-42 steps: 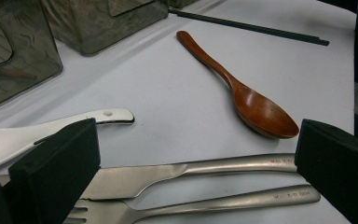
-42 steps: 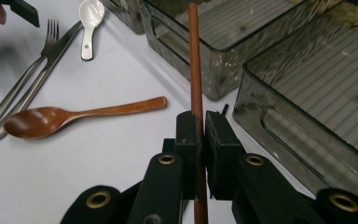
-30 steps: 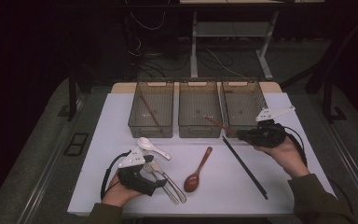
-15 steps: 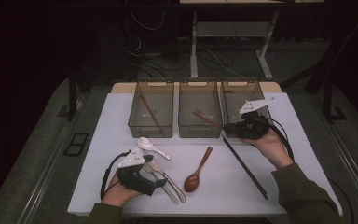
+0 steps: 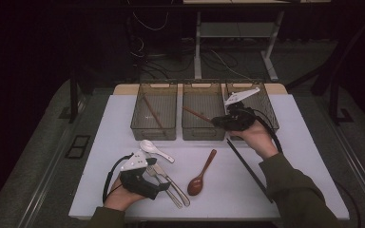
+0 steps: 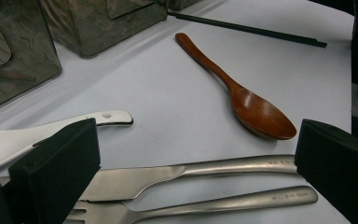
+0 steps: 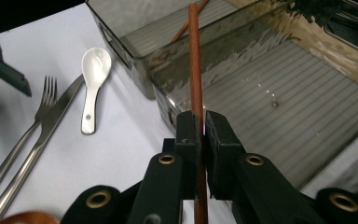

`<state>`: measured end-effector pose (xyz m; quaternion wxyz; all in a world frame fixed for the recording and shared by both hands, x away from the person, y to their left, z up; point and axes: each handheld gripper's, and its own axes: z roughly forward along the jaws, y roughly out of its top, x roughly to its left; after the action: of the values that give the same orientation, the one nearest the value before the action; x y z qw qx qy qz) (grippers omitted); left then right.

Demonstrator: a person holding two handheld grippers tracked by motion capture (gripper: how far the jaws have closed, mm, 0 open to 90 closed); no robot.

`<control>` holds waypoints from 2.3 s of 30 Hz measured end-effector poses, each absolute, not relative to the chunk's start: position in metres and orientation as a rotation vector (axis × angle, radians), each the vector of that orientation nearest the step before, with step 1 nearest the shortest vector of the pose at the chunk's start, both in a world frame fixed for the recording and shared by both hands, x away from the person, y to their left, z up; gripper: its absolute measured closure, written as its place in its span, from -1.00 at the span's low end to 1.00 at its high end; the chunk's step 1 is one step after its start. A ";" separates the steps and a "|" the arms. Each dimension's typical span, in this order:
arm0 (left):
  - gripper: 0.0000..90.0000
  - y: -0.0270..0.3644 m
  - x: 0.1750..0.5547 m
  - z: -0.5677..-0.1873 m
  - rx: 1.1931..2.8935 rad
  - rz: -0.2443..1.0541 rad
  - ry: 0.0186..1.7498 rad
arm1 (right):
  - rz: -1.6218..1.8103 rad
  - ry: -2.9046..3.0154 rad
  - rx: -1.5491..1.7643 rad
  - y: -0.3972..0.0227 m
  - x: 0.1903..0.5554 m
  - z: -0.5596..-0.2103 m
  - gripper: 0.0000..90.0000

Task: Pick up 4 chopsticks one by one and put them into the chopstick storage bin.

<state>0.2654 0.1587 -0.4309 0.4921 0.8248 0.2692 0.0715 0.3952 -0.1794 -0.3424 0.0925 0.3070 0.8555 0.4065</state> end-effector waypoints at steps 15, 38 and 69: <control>-1.00 0.160 0.266 -0.430 2.000 0.167 0.653 | 1.168 2.538 0.940 -0.137 0.426 -0.336 0.87; -1.00 0.161 0.266 -0.430 1.988 0.160 0.645 | 1.083 2.548 1.016 -0.060 0.474 -0.340 0.87; -1.00 0.160 0.266 -0.430 1.989 0.155 0.630 | 0.889 2.573 1.076 0.026 0.528 -0.367 0.86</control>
<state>0.2658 0.1597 -0.4295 0.5010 0.8228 0.2605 0.0643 0.5275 0.0264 -0.3669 0.1071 0.3655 0.8739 0.3021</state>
